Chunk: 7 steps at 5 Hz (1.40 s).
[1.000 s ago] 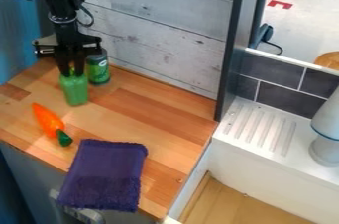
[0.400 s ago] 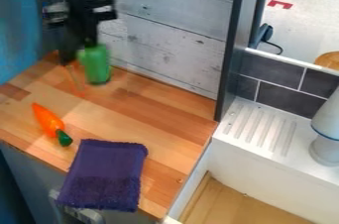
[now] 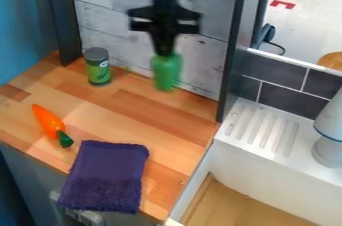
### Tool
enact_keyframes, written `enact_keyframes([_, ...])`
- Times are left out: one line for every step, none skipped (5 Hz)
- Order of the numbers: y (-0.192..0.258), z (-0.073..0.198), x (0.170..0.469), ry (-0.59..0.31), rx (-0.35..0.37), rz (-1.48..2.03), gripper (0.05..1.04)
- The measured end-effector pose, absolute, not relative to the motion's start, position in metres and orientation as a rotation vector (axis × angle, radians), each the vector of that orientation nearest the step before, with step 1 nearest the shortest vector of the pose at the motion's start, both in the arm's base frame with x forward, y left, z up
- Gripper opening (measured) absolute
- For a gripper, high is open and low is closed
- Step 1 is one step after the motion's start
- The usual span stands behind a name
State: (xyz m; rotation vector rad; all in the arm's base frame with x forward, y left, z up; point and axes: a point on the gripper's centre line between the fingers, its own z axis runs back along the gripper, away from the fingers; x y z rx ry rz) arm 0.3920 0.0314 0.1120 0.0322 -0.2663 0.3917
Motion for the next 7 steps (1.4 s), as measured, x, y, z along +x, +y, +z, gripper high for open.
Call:
enact_keyframes([0.002, 0.102, 0.382, -0.293, 0.087, 0.362, 0.117])
enact_keyframes([0.002, 0.091, 0.377, -0.302, 0.109, 0.369, 0.117])
enact_keyframes([-0.001, 0.075, 0.371, -0.319, 0.134, 0.365, 0.117])
enact_keyframes([-0.003, 0.062, 0.365, -0.345, 0.144, 0.375, 0.117])
enact_keyframes([-0.003, 0.058, 0.365, -0.365, 0.128, 0.415, 0.118])
enact_keyframes([-0.002, 0.053, 0.364, -0.377, 0.129, 0.436, 0.117])
enact_keyframes([-0.002, 0.048, 0.363, -0.381, 0.124, 0.451, 0.117])
